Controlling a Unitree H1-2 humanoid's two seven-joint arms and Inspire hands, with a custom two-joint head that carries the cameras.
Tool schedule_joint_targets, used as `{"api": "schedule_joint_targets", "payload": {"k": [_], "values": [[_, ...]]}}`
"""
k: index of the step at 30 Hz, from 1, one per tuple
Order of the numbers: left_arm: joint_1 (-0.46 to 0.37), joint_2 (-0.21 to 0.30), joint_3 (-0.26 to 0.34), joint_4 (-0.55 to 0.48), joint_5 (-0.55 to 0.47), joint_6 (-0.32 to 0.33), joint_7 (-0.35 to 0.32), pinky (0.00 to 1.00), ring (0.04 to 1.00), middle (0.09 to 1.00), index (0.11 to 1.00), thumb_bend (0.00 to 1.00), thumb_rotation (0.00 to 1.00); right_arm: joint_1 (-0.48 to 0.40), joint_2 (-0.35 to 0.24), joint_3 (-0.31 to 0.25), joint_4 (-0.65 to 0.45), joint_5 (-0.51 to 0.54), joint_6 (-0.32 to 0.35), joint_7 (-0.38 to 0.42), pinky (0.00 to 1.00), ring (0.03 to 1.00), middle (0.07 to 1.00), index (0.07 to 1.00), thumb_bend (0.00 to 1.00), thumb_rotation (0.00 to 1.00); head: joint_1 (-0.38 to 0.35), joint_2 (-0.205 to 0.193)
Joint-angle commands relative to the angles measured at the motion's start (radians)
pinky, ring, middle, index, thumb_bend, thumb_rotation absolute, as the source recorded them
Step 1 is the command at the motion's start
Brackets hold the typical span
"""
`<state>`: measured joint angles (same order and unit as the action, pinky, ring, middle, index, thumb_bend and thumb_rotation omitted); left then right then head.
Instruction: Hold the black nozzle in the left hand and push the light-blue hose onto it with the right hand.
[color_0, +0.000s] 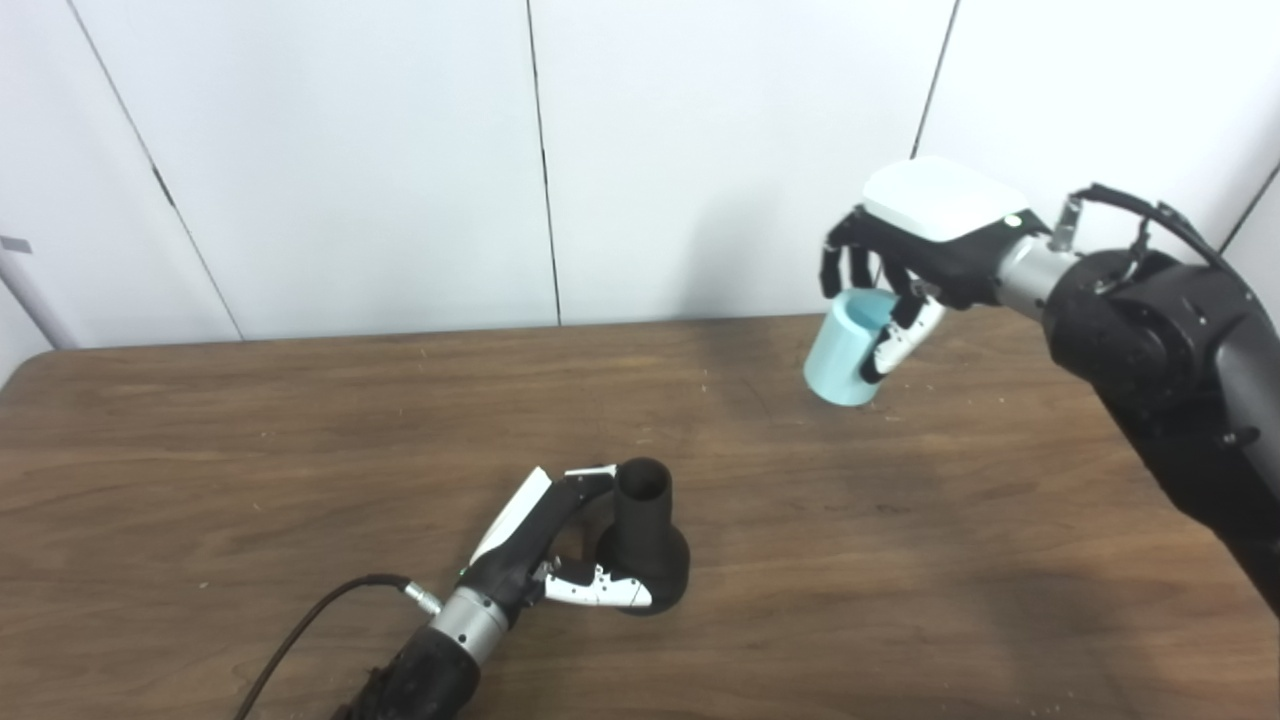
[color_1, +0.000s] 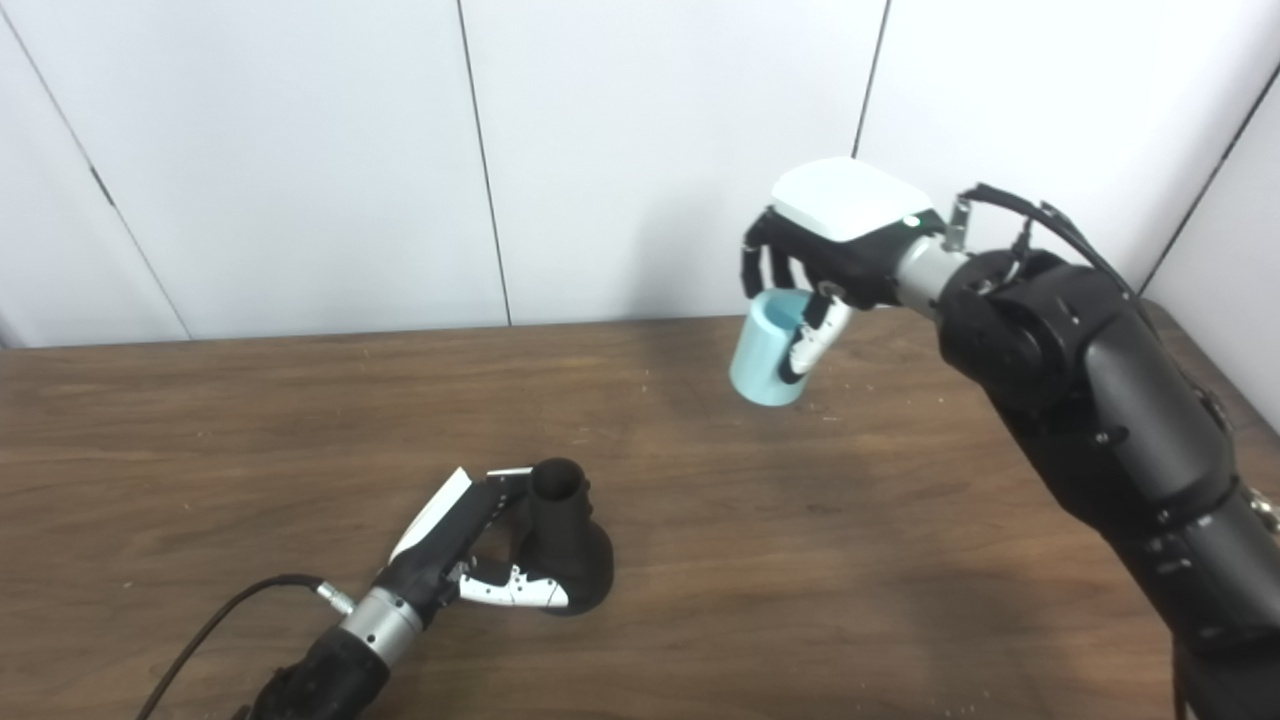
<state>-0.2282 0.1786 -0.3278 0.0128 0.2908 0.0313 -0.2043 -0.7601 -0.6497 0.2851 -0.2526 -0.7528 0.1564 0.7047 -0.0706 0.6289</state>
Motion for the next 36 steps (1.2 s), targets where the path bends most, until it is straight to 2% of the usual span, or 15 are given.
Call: {"api": "schedule_joint_targets", "payload": {"k": [1, 10, 11, 14, 15, 18, 26, 36], "values": [[0.003, 0.000, -0.018, 0.010, 0.026, 0.036, -0.024, 0.95, 0.891, 0.766, 0.482, 0.52, 0.07, -0.071, -0.001, -0.013, -0.031, 0.006, -0.014, 0.000, 0.11, 0.188, 0.469, 0.481, 0.53, 0.00, 0.000, 0.000], [0.005, -0.008, -0.020, 0.011, 0.033, 0.034, -0.024, 0.95, 0.891, 0.766, 0.482, 0.52, 0.07, -0.124, 0.067, 0.006, -0.090, -0.003, 0.016, 0.085, 0.13, 0.214, 0.471, 0.481, 0.53, 0.00, 0.017, -0.002], [0.005, -0.009, -0.021, 0.011, 0.035, 0.035, -0.024, 0.95, 0.891, 0.766, 0.482, 0.52, 0.07, -0.132, 0.078, 0.010, -0.103, -0.003, 0.023, 0.099, 0.13, 0.222, 0.430, 0.501, 0.52, 0.00, 0.019, -0.002], [0.006, -0.012, -0.023, 0.008, 0.040, 0.041, -0.024, 0.95, 0.892, 0.766, 0.482, 0.52, 0.07, -0.152, 0.105, 0.018, -0.135, 0.000, 0.030, 0.129, 0.14, 0.233, 0.408, 0.515, 0.52, 0.00, 0.026, -0.002], [0.007, -0.012, -0.024, 0.006, 0.041, 0.043, -0.025, 0.95, 0.892, 0.766, 0.482, 0.52, 0.07, -0.157, 0.112, 0.020, -0.142, 0.000, 0.026, 0.134, 0.14, 0.231, 0.440, 0.499, 0.53, 0.00, 0.028, -0.002], [0.008, -0.016, -0.027, 0.000, 0.046, 0.051, -0.025, 0.95, 0.892, 0.767, 0.482, 0.52, 0.07, -0.169, 0.129, 0.024, -0.152, 0.008, 0.007, 0.140, 0.13, 0.214, 0.468, 0.484, 0.53, 0.00, 0.037, -0.004], [0.006, -0.022, -0.036, 0.001, 0.059, 0.060, -0.024, 0.96, 0.892, 0.767, 0.482, 0.52, 0.07, -0.190, 0.161, 0.029, -0.160, 0.023, -0.015, 0.146, 0.07, 0.148, 0.469, 0.482, 0.53, 0.00, 0.059, -0.004], [0.003, -0.030, -0.045, -0.001, 0.060, 0.065, -0.022, 0.97, 0.894, 0.771, 0.482, 0.52, 0.07, -0.200, 0.181, 0.033, -0.166, 0.027, -0.035, 0.144, 0.07, 0.143, 0.469, 0.483, 0.53, 0.00, 0.078, -0.004]]}}
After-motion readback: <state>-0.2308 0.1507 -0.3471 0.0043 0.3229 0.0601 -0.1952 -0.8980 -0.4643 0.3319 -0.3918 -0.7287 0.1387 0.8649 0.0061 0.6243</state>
